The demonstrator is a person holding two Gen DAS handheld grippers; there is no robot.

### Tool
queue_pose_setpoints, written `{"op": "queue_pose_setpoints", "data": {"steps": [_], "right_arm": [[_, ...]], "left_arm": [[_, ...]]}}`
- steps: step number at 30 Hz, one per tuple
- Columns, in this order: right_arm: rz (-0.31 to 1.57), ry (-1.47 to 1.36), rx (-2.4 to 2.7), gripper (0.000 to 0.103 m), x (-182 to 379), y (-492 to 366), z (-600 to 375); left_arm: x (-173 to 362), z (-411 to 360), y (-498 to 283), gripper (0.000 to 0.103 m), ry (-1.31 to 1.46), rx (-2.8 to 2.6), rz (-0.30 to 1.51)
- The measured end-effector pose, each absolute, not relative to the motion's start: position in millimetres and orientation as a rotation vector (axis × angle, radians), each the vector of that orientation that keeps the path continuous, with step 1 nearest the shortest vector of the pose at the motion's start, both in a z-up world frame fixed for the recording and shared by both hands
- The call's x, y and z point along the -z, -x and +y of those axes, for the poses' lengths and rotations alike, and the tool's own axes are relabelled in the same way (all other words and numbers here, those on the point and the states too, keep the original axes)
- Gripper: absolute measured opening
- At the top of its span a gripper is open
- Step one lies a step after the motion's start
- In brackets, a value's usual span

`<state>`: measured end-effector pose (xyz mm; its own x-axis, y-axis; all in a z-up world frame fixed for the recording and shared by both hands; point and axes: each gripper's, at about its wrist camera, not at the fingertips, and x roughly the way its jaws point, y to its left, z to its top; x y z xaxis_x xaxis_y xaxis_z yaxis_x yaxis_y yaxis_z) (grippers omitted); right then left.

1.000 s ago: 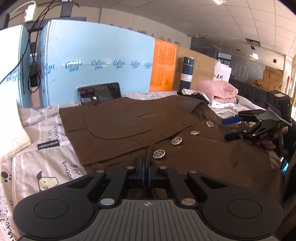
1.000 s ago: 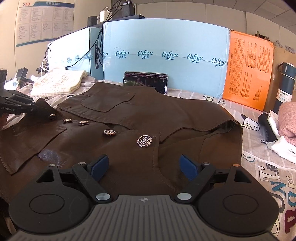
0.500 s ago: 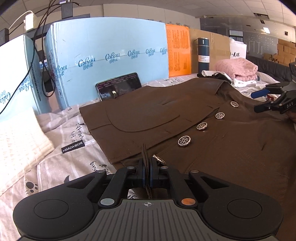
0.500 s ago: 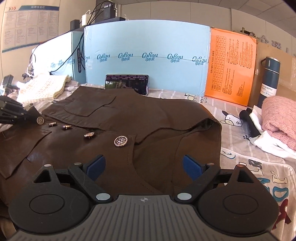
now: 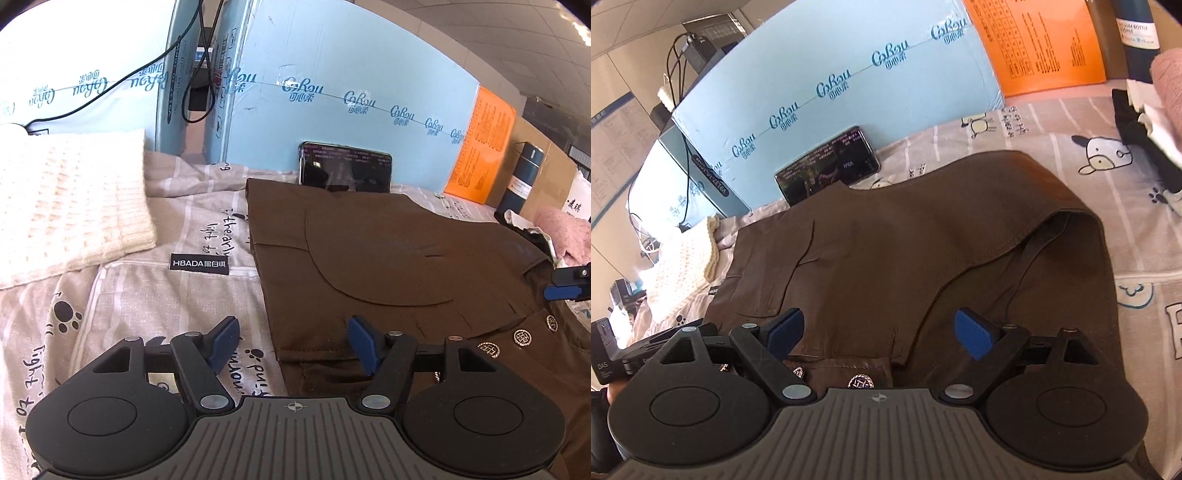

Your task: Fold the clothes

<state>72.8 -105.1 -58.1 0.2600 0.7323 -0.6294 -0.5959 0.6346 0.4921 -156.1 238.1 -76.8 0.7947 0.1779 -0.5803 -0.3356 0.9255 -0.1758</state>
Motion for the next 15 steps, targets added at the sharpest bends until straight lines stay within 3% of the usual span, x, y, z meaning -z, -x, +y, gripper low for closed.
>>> {"op": "queue_pose_setpoints", "data": {"steps": [5,7,9,10,11,12,15], "right_arm": [[0.965,-0.158,-0.896,0.088,67,-75,-90],[0.962,-0.135,-0.905,0.081,67,-72,-85],[0.95,-0.087,-0.893,0.044,66,-69,-81],[0.947,-0.065,-0.882,0.033,67,-70,-81],[0.943,-0.052,-0.874,0.013,67,-71,-83],[0.939,-0.053,-0.87,0.005,67,-73,-87],[0.917,-0.062,-0.846,0.004,67,-77,-100]], "left_arm": [[80,228,154,0.065,0.21,-0.299,0.599],[80,226,152,0.065,0.193,-0.296,0.602],[80,225,152,0.065,0.188,-0.289,0.603],[79,224,153,0.065,0.186,-0.286,0.602],[79,223,153,0.065,0.183,-0.281,0.602],[79,223,153,0.065,0.181,-0.275,0.602],[76,220,153,0.065,0.164,-0.266,0.594]]}}
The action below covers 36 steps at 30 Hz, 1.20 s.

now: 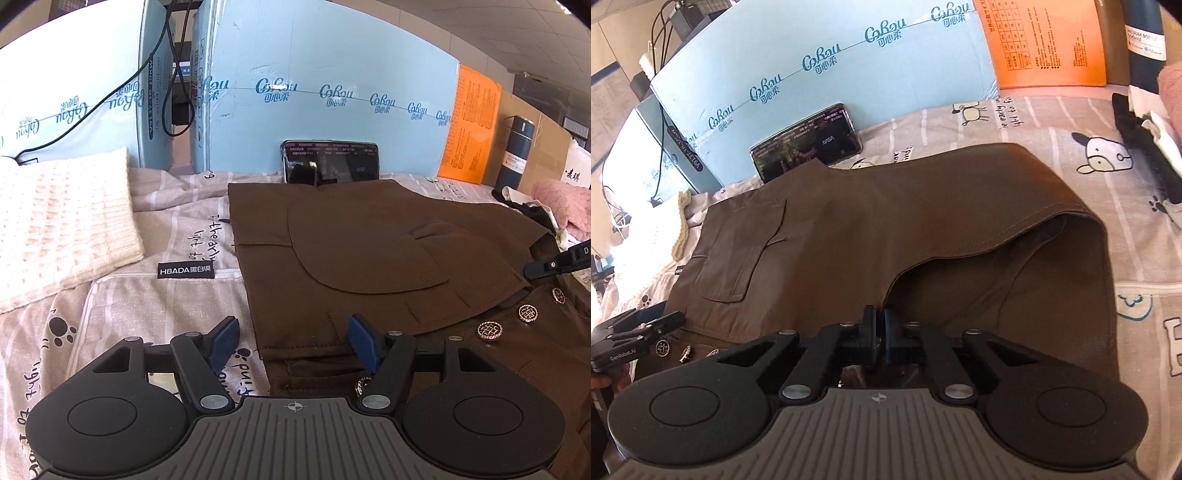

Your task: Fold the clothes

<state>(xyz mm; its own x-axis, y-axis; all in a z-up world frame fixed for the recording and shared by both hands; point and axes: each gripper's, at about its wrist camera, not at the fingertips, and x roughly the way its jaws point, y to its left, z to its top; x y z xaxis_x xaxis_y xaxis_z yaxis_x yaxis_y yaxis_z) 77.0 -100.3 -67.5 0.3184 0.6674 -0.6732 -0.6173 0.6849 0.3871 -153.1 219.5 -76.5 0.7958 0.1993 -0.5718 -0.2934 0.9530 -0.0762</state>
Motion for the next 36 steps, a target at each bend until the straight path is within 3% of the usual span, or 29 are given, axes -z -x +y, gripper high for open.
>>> {"op": "queue_pose_setpoints", "data": {"steps": [4,6,9,16,19,25,27,31,36], "right_arm": [[0.875,-0.065,-0.811,0.01,65,-82,-115],[0.839,-0.058,-0.79,0.033,61,-83,-121],[0.795,-0.095,-0.755,0.043,53,-91,-128],[0.667,-0.105,-0.638,0.051,37,-114,-138],[0.578,0.044,-0.521,0.061,41,-118,-130],[0.615,0.296,-0.379,0.062,78,-140,-112],[0.618,0.303,-0.372,0.069,86,-143,-113],[0.554,0.242,-0.388,0.071,71,-129,-124],[0.391,0.132,-0.5,0.094,39,-87,-153]], "left_arm": [[75,218,150,0.065,0.142,-0.272,0.602],[75,217,150,0.065,0.14,-0.262,0.602],[74,214,149,0.066,0.11,-0.267,0.597],[76,211,146,0.069,0.032,-0.311,0.631],[78,212,145,0.073,0.029,-0.32,0.641],[78,212,147,0.076,0.034,-0.327,0.636],[76,211,148,0.076,0.033,-0.33,0.634],[69,203,159,0.081,0.017,-0.316,0.595],[58,177,190,0.097,-0.05,-0.234,0.491]]}}
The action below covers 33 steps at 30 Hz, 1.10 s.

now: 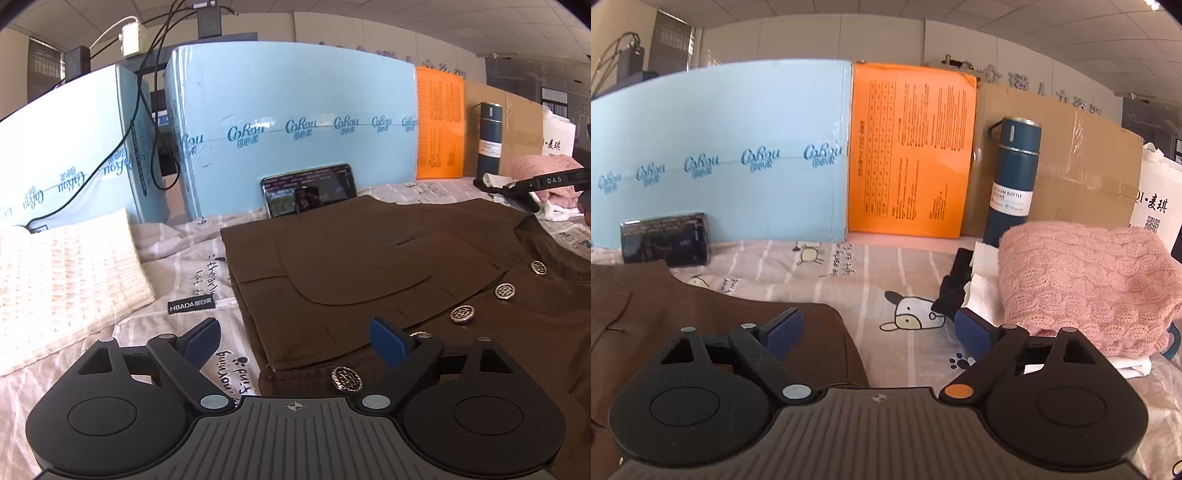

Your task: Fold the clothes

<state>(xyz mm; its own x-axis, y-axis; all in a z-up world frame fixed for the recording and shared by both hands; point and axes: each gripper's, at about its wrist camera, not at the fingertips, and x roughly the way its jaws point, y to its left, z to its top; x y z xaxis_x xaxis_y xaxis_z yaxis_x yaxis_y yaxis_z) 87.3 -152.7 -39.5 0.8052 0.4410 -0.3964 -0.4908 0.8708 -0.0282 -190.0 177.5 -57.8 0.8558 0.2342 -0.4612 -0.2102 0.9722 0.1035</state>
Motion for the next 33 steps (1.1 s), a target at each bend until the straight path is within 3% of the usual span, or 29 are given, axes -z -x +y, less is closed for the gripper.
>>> {"op": "queue_pose_setpoints", "data": {"steps": [4,10,19,28,33], "right_arm": [[0.29,0.169,-0.683,0.103,28,-42,-170],[0.223,0.311,-0.873,0.103,34,28,-167],[0.211,0.454,-1.018,0.103,62,89,-158],[0.186,0.357,-1.059,0.103,59,105,-169],[0.197,0.311,-1.139,0.103,56,114,-178]], "left_arm": [[50,155,216,0.1,-0.127,-0.179,0.423],[46,127,248,0.103,-0.129,-0.087,0.345],[58,72,282,0.103,-0.237,0.229,0.451],[73,48,295,0.103,-0.411,0.166,0.567],[79,50,290,0.103,-0.442,0.084,0.546]]}}
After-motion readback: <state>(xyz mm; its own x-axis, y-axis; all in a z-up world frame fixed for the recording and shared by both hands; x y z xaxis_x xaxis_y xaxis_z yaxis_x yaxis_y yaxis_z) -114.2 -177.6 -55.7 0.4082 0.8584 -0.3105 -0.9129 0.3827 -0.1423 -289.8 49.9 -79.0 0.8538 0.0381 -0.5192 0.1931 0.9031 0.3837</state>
